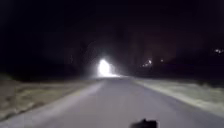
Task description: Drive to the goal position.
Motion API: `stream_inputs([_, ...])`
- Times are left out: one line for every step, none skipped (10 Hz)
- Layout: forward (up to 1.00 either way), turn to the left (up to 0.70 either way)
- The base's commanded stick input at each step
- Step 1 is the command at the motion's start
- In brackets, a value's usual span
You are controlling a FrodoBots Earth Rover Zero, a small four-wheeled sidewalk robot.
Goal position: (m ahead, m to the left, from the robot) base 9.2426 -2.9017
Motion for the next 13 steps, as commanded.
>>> stream_inputs([1.00, -0.07])
stream_inputs([1.00, -0.05])
stream_inputs([1.00, -0.05])
stream_inputs([1.00, -0.04])
stream_inputs([1.00, -0.04])
stream_inputs([1.00, -0.04])
stream_inputs([1.00, -0.04])
stream_inputs([1.00, -0.03])
stream_inputs([1.00, -0.03])
stream_inputs([1.00, -0.02])
stream_inputs([1.00, -0.02])
stream_inputs([1.00, 0.00])
stream_inputs([1.00, 0.03])
